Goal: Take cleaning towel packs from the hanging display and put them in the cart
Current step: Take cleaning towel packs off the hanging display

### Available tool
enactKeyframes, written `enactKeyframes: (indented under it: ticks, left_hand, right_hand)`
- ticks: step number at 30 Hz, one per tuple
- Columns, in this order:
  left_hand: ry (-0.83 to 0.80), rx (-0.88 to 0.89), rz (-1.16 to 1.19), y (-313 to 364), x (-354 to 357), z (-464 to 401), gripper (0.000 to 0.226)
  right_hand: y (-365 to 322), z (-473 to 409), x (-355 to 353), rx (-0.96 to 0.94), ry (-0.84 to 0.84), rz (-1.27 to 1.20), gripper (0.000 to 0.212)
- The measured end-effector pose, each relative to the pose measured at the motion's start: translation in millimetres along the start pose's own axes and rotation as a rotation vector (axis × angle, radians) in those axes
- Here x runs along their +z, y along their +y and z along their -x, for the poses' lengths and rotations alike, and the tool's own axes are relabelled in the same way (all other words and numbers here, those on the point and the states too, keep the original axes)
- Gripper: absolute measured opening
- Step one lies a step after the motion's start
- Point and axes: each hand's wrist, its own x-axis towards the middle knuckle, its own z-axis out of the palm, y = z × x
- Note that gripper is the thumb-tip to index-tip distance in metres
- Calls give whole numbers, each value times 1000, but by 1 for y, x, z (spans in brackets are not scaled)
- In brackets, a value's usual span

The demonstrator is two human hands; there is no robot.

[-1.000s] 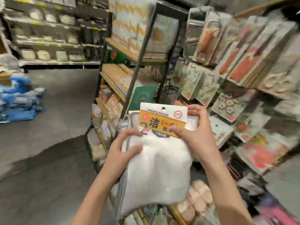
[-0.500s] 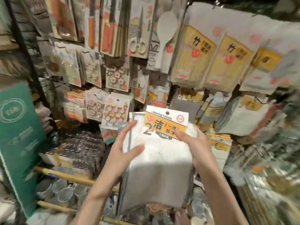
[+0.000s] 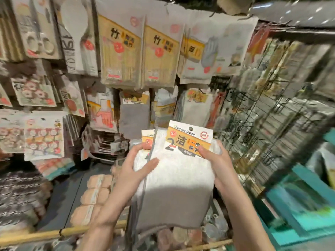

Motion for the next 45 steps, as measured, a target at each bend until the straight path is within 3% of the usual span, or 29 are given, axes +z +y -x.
enactKeyframes:
  ticks: [8,13,19,27,45]
  left_hand:
    - [104,-51,-42,-16,126,-21,33]
    - [203,-137,-35,-20,165,-29,29]
    - [276,-106,-54,-12,170,-55,27]
    - [254,-20,-58,-11,155,-97,30]
    - [420,-22,-104,-22,156,-153,26]
  right_hand:
    - [-31,-51,-124,47,-42,112,34]
    - [-40,-94,-158,5,-40,233,37]
    - [-39,-140,-149,-72,-47,278,43]
    - [-43,-186,-114,-211,6,350,42]
    - [-40,-305,-98,-236,60,334,42]
